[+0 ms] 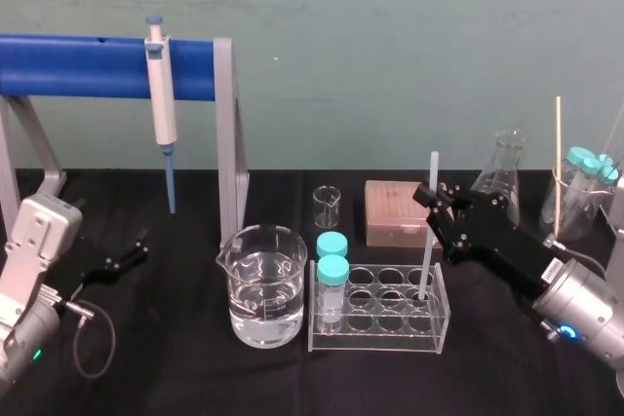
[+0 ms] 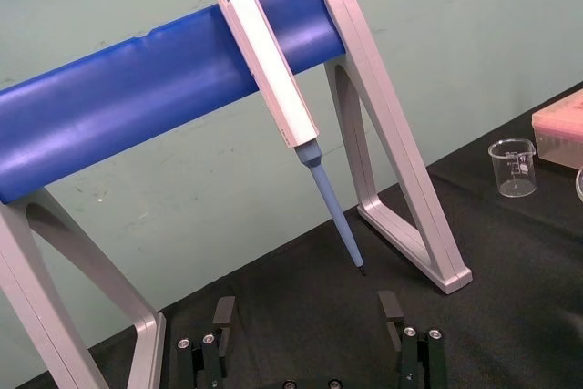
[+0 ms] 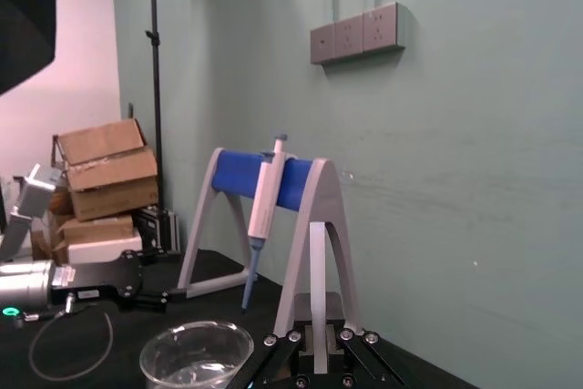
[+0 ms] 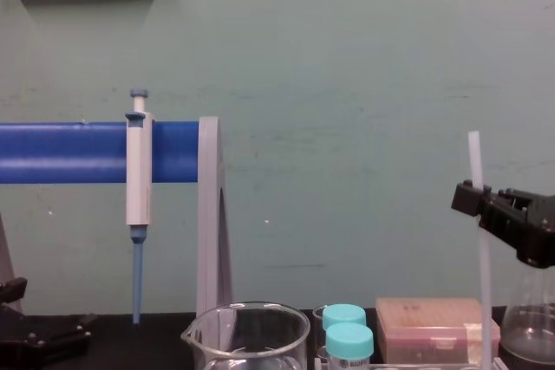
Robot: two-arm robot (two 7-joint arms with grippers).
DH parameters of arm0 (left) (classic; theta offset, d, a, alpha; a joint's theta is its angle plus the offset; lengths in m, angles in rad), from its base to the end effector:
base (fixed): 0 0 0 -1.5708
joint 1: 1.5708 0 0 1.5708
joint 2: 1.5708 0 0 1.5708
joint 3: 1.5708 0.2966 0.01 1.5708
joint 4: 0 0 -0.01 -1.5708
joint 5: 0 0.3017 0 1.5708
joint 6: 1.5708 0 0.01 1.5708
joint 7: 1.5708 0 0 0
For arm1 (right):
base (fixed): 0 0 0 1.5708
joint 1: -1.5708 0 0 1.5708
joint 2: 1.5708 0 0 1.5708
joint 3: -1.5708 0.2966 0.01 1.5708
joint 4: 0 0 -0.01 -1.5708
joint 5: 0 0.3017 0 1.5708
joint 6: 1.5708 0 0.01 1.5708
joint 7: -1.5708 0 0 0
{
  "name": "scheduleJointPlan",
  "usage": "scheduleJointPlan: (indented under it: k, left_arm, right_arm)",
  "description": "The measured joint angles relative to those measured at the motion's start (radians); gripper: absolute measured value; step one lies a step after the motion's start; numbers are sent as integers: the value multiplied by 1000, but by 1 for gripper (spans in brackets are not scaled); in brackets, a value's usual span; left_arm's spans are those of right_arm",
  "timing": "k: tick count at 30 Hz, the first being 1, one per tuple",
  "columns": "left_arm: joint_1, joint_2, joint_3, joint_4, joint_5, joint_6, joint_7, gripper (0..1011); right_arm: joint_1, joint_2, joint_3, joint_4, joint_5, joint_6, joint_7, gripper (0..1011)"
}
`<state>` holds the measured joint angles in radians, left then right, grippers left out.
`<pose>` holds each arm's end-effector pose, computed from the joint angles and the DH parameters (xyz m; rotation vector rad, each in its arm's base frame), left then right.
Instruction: Pick up the stirring rod with one hand, then place it down.
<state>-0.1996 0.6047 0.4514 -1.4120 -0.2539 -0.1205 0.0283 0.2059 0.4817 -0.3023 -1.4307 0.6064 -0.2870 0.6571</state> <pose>0.3525 0.0883 -0.3062 0.3045 -0.2851 1.2480 0.3687 -0.0788 -0.2817 0.1977 -0.1483 -0.7274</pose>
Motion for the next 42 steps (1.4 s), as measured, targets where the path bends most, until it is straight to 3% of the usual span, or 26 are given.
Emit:
scheduleJointPlan:
  k: [16,42]
  left_arm:
    - [0,0,0,0,0,0,0,1000]
    - [0,0,0,0,0,0,0,1000]
  right_arm:
    - [3,-42,-6,80,-44,6,-37,72]
    - [-2,-60,-5,107,-66,31,-41,72]
